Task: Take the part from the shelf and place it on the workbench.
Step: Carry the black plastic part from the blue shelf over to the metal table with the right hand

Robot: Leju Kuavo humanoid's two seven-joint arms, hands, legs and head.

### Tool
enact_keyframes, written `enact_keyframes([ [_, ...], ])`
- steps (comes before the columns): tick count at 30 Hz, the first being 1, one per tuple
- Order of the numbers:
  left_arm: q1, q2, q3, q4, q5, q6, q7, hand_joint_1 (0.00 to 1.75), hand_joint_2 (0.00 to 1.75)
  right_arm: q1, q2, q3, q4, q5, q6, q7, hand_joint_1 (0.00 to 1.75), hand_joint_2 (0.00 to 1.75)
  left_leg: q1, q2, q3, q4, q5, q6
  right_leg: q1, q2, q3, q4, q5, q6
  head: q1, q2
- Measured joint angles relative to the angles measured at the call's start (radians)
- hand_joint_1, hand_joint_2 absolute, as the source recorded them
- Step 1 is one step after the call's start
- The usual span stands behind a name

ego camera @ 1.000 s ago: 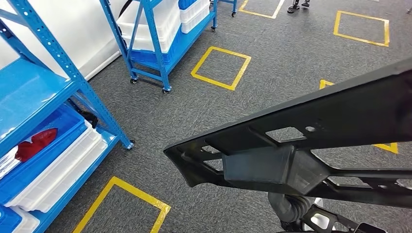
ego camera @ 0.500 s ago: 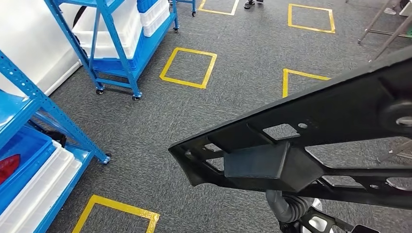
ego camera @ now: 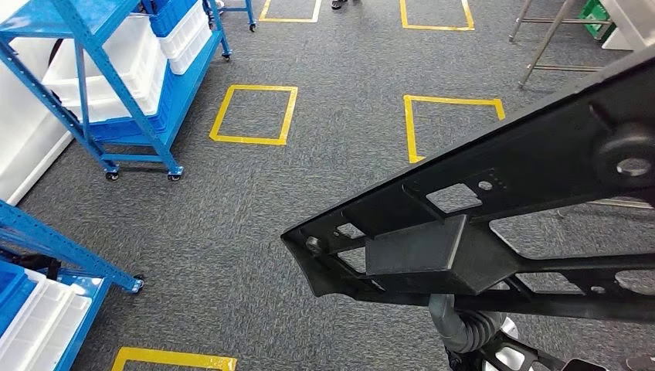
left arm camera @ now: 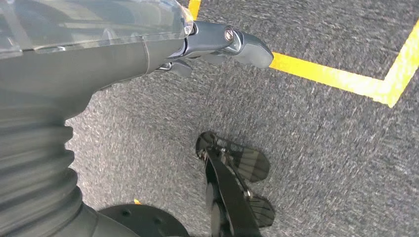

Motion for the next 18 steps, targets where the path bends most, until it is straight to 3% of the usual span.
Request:
enact_keyframes([
  [2, 0.001, 0.000, 0.000, 0.000, 0.000, -0.001, 0.000, 0.00, 1.75, 0.001, 0.000, 0.000, 0.000, 0.001, -0.001, 0.000, 1.75, 1.75, 0.000, -0.001, -0.016, 0.025, 0.000, 0.001, 0.002, 0.010, 0.000, 0.001, 0.000, 0.000, 0.000, 0.000],
  [5, 0.001, 0.000, 0.000, 0.000, 0.000, -0.001, 0.000, 0.00, 1.75, 0.001, 0.000, 0.000, 0.000, 0.001, -0.001, 0.000, 1.75, 1.75, 0.000, -0.001, -0.016, 0.025, 0.001, 0.001, 0.002, 0.011, 0.000, 0.001, 0.000, 0.000, 0.000, 0.000],
  [7, 0.001, 0.000, 0.000, 0.000, -0.001, -0.002, 0.000, 0.00, 1.75, 0.000, 0.000, 0.000, 0.000, 0.003, -0.002, 0.000, 1.75, 1.75, 0.000, -0.002, -0.012, 0.008, 0.018, 0.003, 0.003, 0.018, 0.001, 0.001, 0.000, 0.000, 0.000, 0.000],
  [9, 0.000, 0.000, 0.000, 0.000, -0.005, -0.007, -0.001, 0.00, 1.75, -0.001, -0.001, 0.000, 0.000, 0.011, -0.010, 0.000, 1.75, 1.75, -0.001, -0.025, 0.038, -0.121, 0.099, 0.012, 0.004, 0.042, 0.004, 0.003, -0.001, 0.001, 0.000, 0.000],
  [11, -0.008, -0.002, 0.000, 0.000, -0.009, -0.015, -0.005, 0.00, 1.75, -0.003, -0.003, 0.002, -0.002, 0.014, -0.017, 0.000, 1.75, 1.75, -0.001, -0.046, 0.098, -0.270, 0.169, 0.030, 0.002, 0.076, -0.002, 0.007, 0.001, 0.020, 0.001, 0.000],
  [13, -0.014, -0.004, 0.000, 0.000, -0.010, -0.020, -0.012, 0.00, 1.75, -0.008, -0.006, 0.004, -0.004, 0.010, -0.018, 0.000, 1.75, 1.75, -0.002, -0.031, 0.116, -0.312, 0.178, 0.047, 0.002, 0.051, -0.031, 0.056, -0.028, 0.040, 0.004, 0.000],
  [15, -0.011, -0.005, 0.000, 0.000, -0.010, -0.020, -0.015, 0.00, 1.75, -0.011, -0.009, 0.005, -0.005, 0.008, -0.016, 0.000, 1.75, 1.75, -0.004, -0.005, 0.118, -0.317, 0.181, 0.053, 0.000, -0.001, -0.090, 0.179, -0.091, 0.047, 0.007, 0.000],
  [16, -0.009, -0.005, 0.000, 0.000, -0.011, -0.019, -0.015, 0.00, 1.75, -0.011, -0.010, 0.005, -0.005, 0.008, -0.016, 0.000, 1.75, 1.75, -0.005, 0.009, 0.117, -0.316, 0.180, 0.053, -0.004, -0.012, -0.121, 0.241, -0.115, 0.050, 0.007, 0.000],
  [17, -0.008, -0.005, 0.000, 0.000, -0.011, -0.019, -0.015, 0.00, 1.75, -0.011, -0.011, 0.005, -0.004, 0.007, -0.016, 0.000, 1.75, 1.75, -0.006, 0.022, 0.117, -0.316, 0.179, 0.053, -0.007, -0.017, -0.139, 0.277, -0.122, 0.053, 0.007, 0.000],
  [18, -0.008, -0.005, 0.000, 0.000, -0.012, -0.019, -0.014, 0.00, 1.75, -0.011, -0.011, 0.005, -0.004, 0.007, -0.016, 0.000, 1.75, 1.75, -0.006, 0.034, 0.117, -0.315, 0.177, 0.051, -0.010, -0.021, -0.137, 0.275, -0.111, 0.056, 0.007, 0.000],
])
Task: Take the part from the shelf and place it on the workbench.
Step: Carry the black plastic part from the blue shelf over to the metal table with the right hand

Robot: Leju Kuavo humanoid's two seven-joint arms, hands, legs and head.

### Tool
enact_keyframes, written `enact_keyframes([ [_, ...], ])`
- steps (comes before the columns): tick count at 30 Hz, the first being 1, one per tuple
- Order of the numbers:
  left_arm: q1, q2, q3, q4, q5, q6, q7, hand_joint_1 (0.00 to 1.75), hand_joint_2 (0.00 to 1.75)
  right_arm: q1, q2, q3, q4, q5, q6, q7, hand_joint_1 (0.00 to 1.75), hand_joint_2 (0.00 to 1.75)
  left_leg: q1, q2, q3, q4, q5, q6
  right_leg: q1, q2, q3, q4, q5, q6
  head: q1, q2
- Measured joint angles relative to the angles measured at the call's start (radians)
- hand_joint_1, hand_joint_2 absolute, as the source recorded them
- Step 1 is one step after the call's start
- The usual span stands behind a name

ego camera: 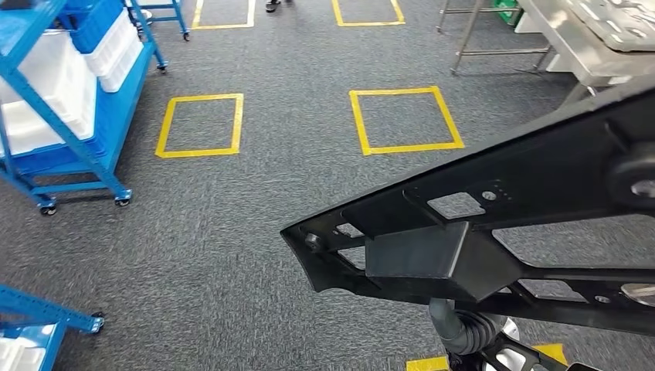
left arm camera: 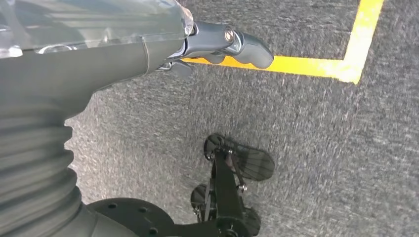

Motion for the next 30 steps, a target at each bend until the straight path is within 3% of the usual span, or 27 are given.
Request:
enact_keyframes([
  [1, -0.001, 0.000, 0.000, 0.000, 0.000, 0.000, 0.000, 0.00, 1.75, 0.000, 0.000, 0.000, 0.000, 0.000, 0.000, 0.000, 1.75, 1.75, 0.000, 0.011, 0.001, 0.001, -0.002, -0.002, -0.003, -0.006, 0.022, -0.041, 0.026, 0.002, 0.000, 0.000],
  [3, -0.002, -0.001, 0.000, 0.000, -0.001, 0.000, 0.000, 0.00, 1.75, -0.002, -0.001, 0.000, 0.000, 0.000, 0.000, 0.000, 1.75, 1.75, -0.001, 0.031, 0.006, 0.005, -0.010, -0.011, -0.003, -0.046, 0.097, -0.179, 0.082, 0.001, 0.000, 0.000],
  [5, -0.002, -0.001, 0.000, 0.000, -0.001, 0.000, 0.000, 0.00, 1.75, -0.006, -0.002, 0.000, 0.000, -0.001, 0.000, 0.000, 1.75, 1.75, -0.005, 0.047, 0.010, 0.011, -0.019, -0.022, 0.003, -0.077, 0.139, -0.259, 0.099, -0.008, 0.000, 0.000],
  [6, -0.003, -0.001, 0.000, 0.000, -0.002, 0.000, 0.000, 0.00, 1.75, -0.008, -0.002, 0.000, 0.001, -0.001, 0.000, 0.000, 1.75, 1.75, -0.007, 0.056, 0.013, 0.011, -0.021, -0.028, 0.007, -0.078, 0.140, -0.264, 0.095, -0.014, -0.001, 0.000],
  [8, -0.004, -0.001, 0.000, 0.000, -0.003, 0.000, -0.001, 0.00, 1.75, -0.010, -0.002, 0.000, 0.001, -0.002, 0.001, 0.000, 1.75, 1.75, -0.004, 0.069, 0.019, 0.012, -0.028, -0.040, 0.006, -0.052, 0.139, -0.267, 0.098, -0.025, -0.001, 0.000],
  [10, -0.007, -0.002, 0.000, 0.000, -0.005, 0.000, -0.005, 0.00, 1.75, -0.011, -0.002, 0.001, 0.000, -0.002, 0.001, 0.000, 1.75, 1.75, 0.001, 0.037, 0.006, 0.052, -0.060, -0.049, 0.003, -0.031, 0.141, -0.272, 0.102, -0.038, -0.002, 0.000],
  [12, -0.005, -0.003, 0.000, 0.000, -0.008, 0.000, -0.008, 0.00, 1.75, -0.014, -0.002, 0.001, 0.000, -0.002, 0.002, 0.000, 1.75, 1.75, 0.004, -0.014, -0.048, 0.170, -0.124, -0.052, 0.004, -0.010, 0.141, -0.274, 0.104, -0.048, -0.004, 0.000],
  [13, -0.003, -0.004, 0.000, 0.000, -0.009, 0.001, -0.008, 0.00, 1.75, -0.014, -0.002, 0.002, 0.000, -0.001, 0.002, 0.000, 1.75, 1.75, 0.004, -0.025, -0.082, 0.241, -0.152, -0.051, 0.007, 0.003, 0.141, -0.273, 0.104, -0.051, -0.005, 0.000],
  [14, 0.000, -0.004, 0.000, 0.000, -0.009, 0.002, -0.008, 0.00, 1.75, -0.014, -0.002, 0.002, 0.001, 0.000, 0.001, 0.000, 1.75, 1.75, 0.004, -0.031, -0.110, 0.292, -0.165, -0.050, 0.010, 0.017, 0.141, -0.273, 0.104, -0.052, -0.005, 0.000],
  [15, 0.001, -0.004, 0.000, 0.000, -0.010, 0.003, -0.007, 0.00, 1.75, -0.014, -0.002, 0.003, 0.001, 0.002, 0.001, 0.000, 1.75, 1.75, 0.003, -0.034, -0.123, 0.309, -0.158, -0.048, 0.012, 0.032, 0.141, -0.272, 0.105, -0.053, -0.005, 0.000],
  [16, 0.001, -0.004, 0.000, 0.000, -0.011, 0.004, -0.007, 0.00, 1.75, -0.014, -0.002, 0.003, 0.001, 0.005, 0.001, 0.000, 1.75, 1.75, 0.003, -0.037, -0.117, 0.286, -0.131, -0.044, 0.014, 0.046, 0.142, -0.272, 0.105, -0.053, -0.005, 0.000],
  [17, 0.001, -0.004, 0.000, 0.000, -0.013, 0.004, -0.007, 0.00, 1.75, -0.014, -0.002, 0.004, 0.001, 0.007, 0.000, 0.000, 1.75, 1.75, 0.002, -0.047, -0.095, 0.228, -0.091, -0.038, 0.015, 0.059, 0.144, -0.271, 0.105, -0.053, -0.005, 0.000],
  [19, -0.001, -0.002, 0.000, 0.000, -0.017, 0.004, -0.007, 0.00, 1.75, -0.016, -0.001, 0.005, 0.001, 0.012, -0.002, 0.000, 1.75, 1.75, 0.002, -0.096, -0.040, 0.093, -0.030, -0.027, 0.016, 0.083, 0.144, -0.268, 0.105, -0.049, -0.004, 0.000],
  [21, -0.002, 0.000, 0.000, 0.000, -0.021, 0.005, -0.005, 0.00, 1.75, -0.018, 0.000, 0.007, 0.002, 0.018, -0.008, 0.000, 1.75, 1.75, 0.000, -0.124, -0.015, 0.030, -0.016, -0.021, 0.012, 0.104, 0.138, -0.268, 0.108, -0.039, -0.004, 0.000],
  [23, -0.005, -0.001, 0.000, 0.000, -0.022, 0.005, -0.004, 0.00, 1.75, -0.020, 0.000, 0.009, 0.003, 0.023, -0.017, 0.000, 1.75, 1.75, -0.001, -0.106, -0.011, 0.019, -0.011, -0.014, 0.008, 0.125, 0.133, -0.272, 0.113, -0.024, -0.005, 0.000],
  [25, -0.008, -0.002, 0.000, 0.000, -0.022, 0.006, -0.003, 0.00, 1.75, -0.022, 0.000, 0.010, 0.004, 0.023, -0.022, 0.000, 1.75, 1.75, 0.003, -0.081, -0.004, 0.002, 0.000, -0.003, 0.011, 0.094, 0.118, -0.247, 0.095, -0.015, -0.002, 0.000],
  [27, -0.006, -0.002, 0.000, 0.000, -0.023, 0.008, -0.003, 0.00, 1.75, -0.027, 0.000, 0.012, 0.009, 0.023, -0.028, 0.000, 1.75, 1.75, 0.001, -0.053, -0.001, -0.008, 0.005, 0.004, 0.011, 0.033, 0.069, -0.147, 0.037, -0.008, 0.002, 0.000],
  [29, -0.003, -0.003, 0.000, 0.000, -0.025, 0.008, -0.001, 0.00, 1.75, -0.028, 0.000, 0.015, 0.016, 0.022, -0.036, 0.000, 1.75, 1.75, -0.001, -0.024, -0.001, -0.008, 0.004, 0.005, 0.004, 0.007, 0.010, -0.026, -0.012, 0.000, 0.003, 0.000],
  [30, -0.002, -0.003, 0.000, 0.000, -0.026, 0.008, -0.001, 0.00, 1.75, -0.028, 0.000, 0.016, 0.020, 0.021, -0.040, 0.000, 1.75, 1.75, -0.001, -0.010, -0.001, -0.007, 0.002, 0.005, 0.001, 0.003, -0.001, -0.002, -0.012, 0.004, 0.004, 0.000],
])
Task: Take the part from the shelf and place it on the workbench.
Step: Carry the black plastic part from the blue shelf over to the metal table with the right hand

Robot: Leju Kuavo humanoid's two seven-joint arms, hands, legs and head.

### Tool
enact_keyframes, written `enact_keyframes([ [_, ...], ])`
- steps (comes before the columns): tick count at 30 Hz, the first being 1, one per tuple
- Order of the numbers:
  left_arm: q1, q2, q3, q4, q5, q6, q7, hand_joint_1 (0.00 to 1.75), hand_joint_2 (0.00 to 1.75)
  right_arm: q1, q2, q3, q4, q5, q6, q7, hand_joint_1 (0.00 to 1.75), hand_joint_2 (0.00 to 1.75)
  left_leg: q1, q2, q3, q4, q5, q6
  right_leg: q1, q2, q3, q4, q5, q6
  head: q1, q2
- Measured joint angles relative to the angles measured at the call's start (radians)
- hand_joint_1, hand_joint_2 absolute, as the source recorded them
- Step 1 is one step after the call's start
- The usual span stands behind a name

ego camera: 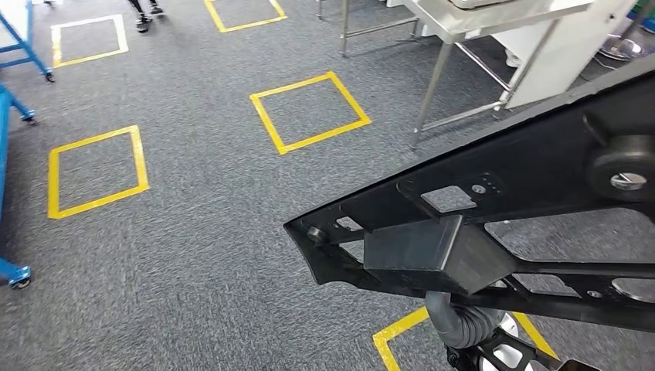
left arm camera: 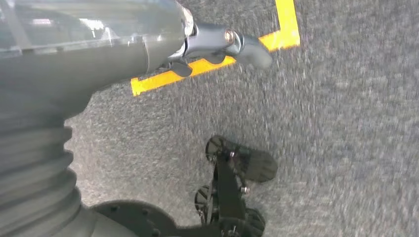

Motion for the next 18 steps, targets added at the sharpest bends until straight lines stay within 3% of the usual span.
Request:
enact_keyframes([
  [1, -0.001, -0.001, 0.000, 0.000, 0.000, 0.001, 0.000, 0.00, 1.75, 0.000, 0.000, 0.002, 0.004, -0.001, -0.003, 0.000, 1.75, 1.75, 0.000, 0.013, 0.001, 0.001, -0.002, -0.002, -0.003, -0.005, 0.010, -0.018, 0.018, 0.003, 0.000, 0.000],
  [2, -0.002, -0.001, 0.000, 0.000, 0.000, 0.001, 0.000, 0.00, 1.75, -0.001, 0.000, 0.003, 0.008, -0.001, -0.005, 0.000, 1.75, 1.75, 0.001, 0.024, 0.003, 0.002, -0.005, -0.005, -0.006, -0.014, 0.040, -0.074, 0.050, 0.005, 0.000, 0.000],
  [4, -0.004, -0.002, 0.000, 0.000, 0.003, 0.002, 0.000, 0.00, 1.75, -0.005, 0.000, 0.008, 0.015, -0.003, -0.012, 0.000, 1.75, 1.75, -0.002, 0.043, 0.009, 0.008, -0.015, -0.014, -0.005, -0.059, 0.114, -0.212, 0.100, 0.002, 0.000, 0.000],
  [6, -0.005, -0.003, 0.000, 0.000, 0.006, 0.002, -0.001, 0.00, 1.75, -0.011, 0.000, 0.015, 0.021, -0.008, -0.019, 0.000, 1.75, 1.75, -0.006, 0.060, 0.013, 0.013, -0.023, -0.026, 0.002, -0.083, 0.145, -0.271, 0.110, -0.008, -0.001, 0.000],
  [8, -0.007, -0.003, 0.000, 0.000, 0.006, 0.002, -0.002, 0.00, 1.75, -0.017, 0.000, 0.020, 0.027, -0.014, -0.023, 0.000, 1.75, 1.75, -0.006, 0.077, 0.019, 0.011, -0.027, -0.037, 0.006, -0.062, 0.143, -0.271, 0.110, -0.021, -0.002, 0.000],
  [10, -0.010, -0.003, 0.000, 0.000, 0.006, 0.002, -0.003, 0.00, 1.75, -0.026, 0.000, 0.026, 0.031, -0.017, -0.027, 0.000, 1.75, 1.75, 0.000, 0.055, 0.016, 0.033, -0.049, -0.048, 0.003, -0.041, 0.146, -0.278, 0.113, -0.034, -0.004, 0.000],
  [12, -0.010, -0.005, 0.001, 0.000, 0.006, 0.002, -0.003, 0.00, 1.75, -0.038, 0.000, 0.033, 0.035, -0.020, -0.029, 0.000, 1.75, 1.75, 0.005, 0.004, -0.027, 0.133, -0.107, -0.054, 0.000, -0.020, 0.148, -0.283, 0.117, -0.045, -0.009, 0.000],
  [14, -0.005, -0.006, 0.002, 0.000, 0.005, 0.002, -0.003, 0.00, 1.75, -0.047, 0.000, 0.039, 0.043, -0.023, -0.028, 0.000, 1.75, 1.75, 0.006, -0.020, -0.094, 0.270, -0.163, -0.057, 0.003, 0.005, 0.147, -0.282, 0.117, -0.049, -0.012, 0.000],
  [15, -0.004, -0.006, 0.003, 0.000, 0.005, 0.002, -0.002, 0.00, 1.75, -0.049, 0.000, 0.041, 0.046, -0.024, -0.028, 0.000, 1.75, 1.75, 0.006, -0.023, -0.115, 0.306, -0.166, -0.057, 0.005, 0.019, 0.148, -0.282, 0.117, -0.050, -0.012, 0.000],
  [16, -0.003, -0.006, 0.003, 0.000, 0.005, 0.002, -0.002, 0.00, 1.75, -0.053, 0.000, 0.043, 0.050, -0.025, -0.027, 0.000, 1.75, 1.75, 0.006, -0.025, -0.119, 0.304, -0.149, -0.055, 0.006, 0.033, 0.149, -0.281, 0.117, -0.050, -0.012, 0.000],
  [18, -0.004, -0.006, 0.004, 0.000, 0.005, 0.002, -0.002, 0.00, 1.75, -0.062, 0.000, 0.046, 0.056, -0.028, -0.027, 0.000, 1.75, 1.75, 0.006, -0.044, -0.077, 0.192, -0.071, -0.046, 0.007, 0.060, 0.152, -0.280, 0.117, -0.049, -0.012, 0.000],
])
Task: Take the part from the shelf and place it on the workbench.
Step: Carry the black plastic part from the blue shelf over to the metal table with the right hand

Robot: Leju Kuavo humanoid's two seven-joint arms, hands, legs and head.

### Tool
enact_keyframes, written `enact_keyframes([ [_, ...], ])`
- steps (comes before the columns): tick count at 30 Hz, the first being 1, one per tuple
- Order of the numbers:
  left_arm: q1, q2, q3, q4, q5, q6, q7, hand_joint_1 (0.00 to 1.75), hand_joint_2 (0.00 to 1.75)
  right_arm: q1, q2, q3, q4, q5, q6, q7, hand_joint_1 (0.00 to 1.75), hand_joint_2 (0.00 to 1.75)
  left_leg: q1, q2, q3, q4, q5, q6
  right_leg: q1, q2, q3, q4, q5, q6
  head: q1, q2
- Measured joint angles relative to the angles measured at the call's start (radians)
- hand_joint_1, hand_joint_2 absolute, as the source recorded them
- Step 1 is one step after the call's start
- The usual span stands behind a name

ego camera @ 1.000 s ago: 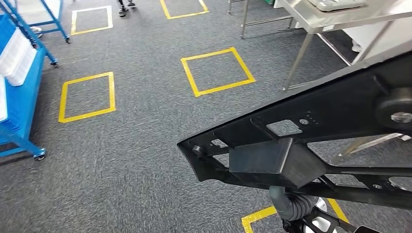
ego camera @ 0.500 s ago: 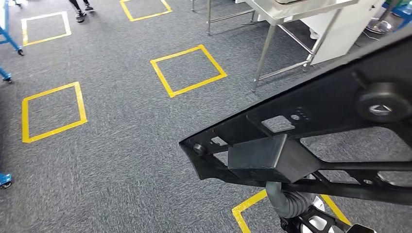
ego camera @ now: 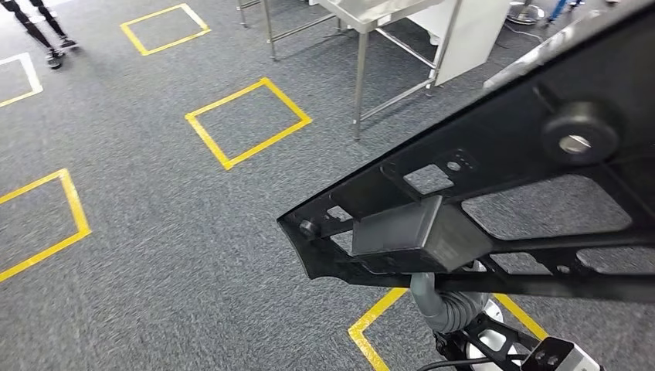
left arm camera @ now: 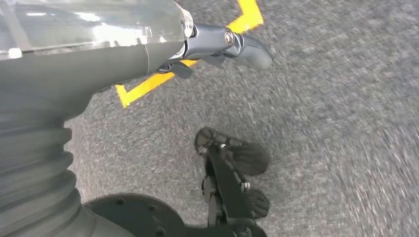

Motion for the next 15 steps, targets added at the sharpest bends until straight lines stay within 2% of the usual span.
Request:
enact_keyframes([
  [1, 0.000, 0.000, 0.001, 0.000, 0.000, 0.000, 0.000, 0.00, 1.75, -0.005, 0.000, 0.001, 0.002, -0.001, 0.001, 0.000, 1.75, 1.75, 0.000, -0.024, 0.029, -0.070, 0.032, 0.006, 0.001, 0.012, 0.000, 0.002, 0.000, 0.002, 0.000, 0.000],
  [2, -0.001, 0.000, 0.001, 0.000, -0.001, 0.000, 0.000, 0.00, 1.75, -0.009, 0.000, 0.002, 0.005, -0.002, 0.001, 0.000, 1.75, 1.75, 0.001, -0.045, 0.051, -0.124, 0.052, 0.010, 0.001, 0.023, -0.002, 0.003, 0.001, 0.007, 0.000, 0.000],
  [3, -0.001, 0.000, 0.002, 0.000, -0.001, 0.000, 0.000, 0.00, 1.75, -0.012, 0.000, 0.002, 0.006, -0.003, 0.002, 0.000, 1.75, 1.75, 0.000, -0.060, 0.063, -0.155, 0.058, 0.013, 0.000, 0.034, -0.006, 0.004, 0.003, 0.013, 0.000, 0.000],
  [4, -0.002, 0.000, 0.002, 0.000, -0.001, 0.000, 0.000, 0.00, 1.75, -0.014, 0.000, 0.003, 0.008, -0.004, 0.004, 0.000, 1.75, 1.75, -0.001, -0.063, 0.067, -0.165, 0.056, 0.016, -0.002, 0.045, -0.010, 0.003, 0.005, 0.020, 0.001, 0.000],
  [5, -0.003, -0.001, 0.003, 0.000, -0.001, 0.000, 0.000, 0.00, 1.75, -0.015, 0.000, 0.004, 0.009, -0.004, 0.005, 0.000, 1.75, 1.75, -0.002, -0.053, 0.068, -0.170, 0.058, 0.020, -0.003, 0.056, -0.013, 0.001, 0.009, 0.028, 0.000, 0.000],
  [6, -0.004, -0.002, 0.003, 0.000, 0.000, 0.000, 0.000, 0.00, 1.75, -0.016, 0.000, 0.004, 0.010, -0.005, 0.007, 0.000, 1.75, 1.75, -0.001, -0.042, 0.070, -0.175, 0.062, 0.025, -0.005, 0.056, -0.016, 0.003, 0.009, 0.034, 0.000, 0.000],
  [8, -0.005, -0.005, 0.003, 0.000, 0.000, 0.000, 0.001, 0.00, 1.75, -0.020, 0.000, 0.005, 0.012, -0.008, 0.010, 0.000, 1.75, 1.75, 0.003, -0.016, 0.074, -0.187, 0.071, 0.038, -0.001, 0.014, -0.039, 0.046, -0.021, 0.041, 0.005, 0.000],
  [10, -0.003, -0.007, 0.004, 0.000, 0.000, 0.001, 0.003, 0.00, 1.75, -0.024, 0.000, 0.007, 0.016, -0.011, 0.012, 0.000, 1.75, 1.75, 0.002, 0.011, 0.074, -0.191, 0.073, 0.044, -0.002, -0.041, -0.097, 0.166, -0.085, 0.046, 0.010, 0.000],
  [11, -0.001, -0.007, 0.004, 0.000, 0.000, 0.001, 0.004, 0.00, 1.75, -0.024, 0.000, 0.008, 0.019, -0.012, 0.012, 0.000, 1.75, 1.75, 0.000, 0.025, 0.074, -0.191, 0.072, 0.045, -0.004, -0.052, -0.128, 0.232, -0.110, 0.049, 0.010, 0.000],
  [12, 0.000, -0.008, 0.004, 0.000, 0.000, 0.001, 0.005, 0.00, 1.75, -0.023, 0.000, 0.009, 0.022, -0.012, 0.012, 0.000, 1.75, 1.75, 0.000, 0.038, 0.074, -0.191, 0.071, 0.045, -0.006, -0.058, -0.149, 0.275, -0.121, 0.052, 0.010, 0.000],
  [13, 0.000, -0.009, 0.005, 0.000, 0.000, 0.002, 0.007, 0.00, 1.75, -0.023, 0.000, 0.010, 0.024, -0.011, 0.012, 0.000, 1.75, 1.75, -0.001, 0.051, 0.074, -0.190, 0.069, 0.044, -0.008, -0.062, -0.152, 0.282, -0.114, 0.055, 0.010, 0.000],
  [14, -0.001, -0.010, 0.005, 0.000, -0.001, 0.003, 0.010, 0.00, 1.75, -0.023, 0.000, 0.011, 0.026, -0.010, 0.011, 0.000, 1.75, 1.75, -0.001, 0.063, 0.076, -0.190, 0.067, 0.042, -0.010, -0.069, -0.132, 0.246, -0.089, 0.056, 0.010, 0.000],
  [15, -0.002, -0.013, 0.005, 0.000, -0.002, 0.005, 0.013, 0.00, 1.75, -0.023, 0.000, 0.012, 0.027, -0.008, 0.011, 0.000, 1.75, 1.75, -0.001, 0.074, 0.078, -0.188, 0.064, 0.039, -0.011, -0.083, -0.094, 0.178, -0.056, 0.056, 0.011, 0.000],
])
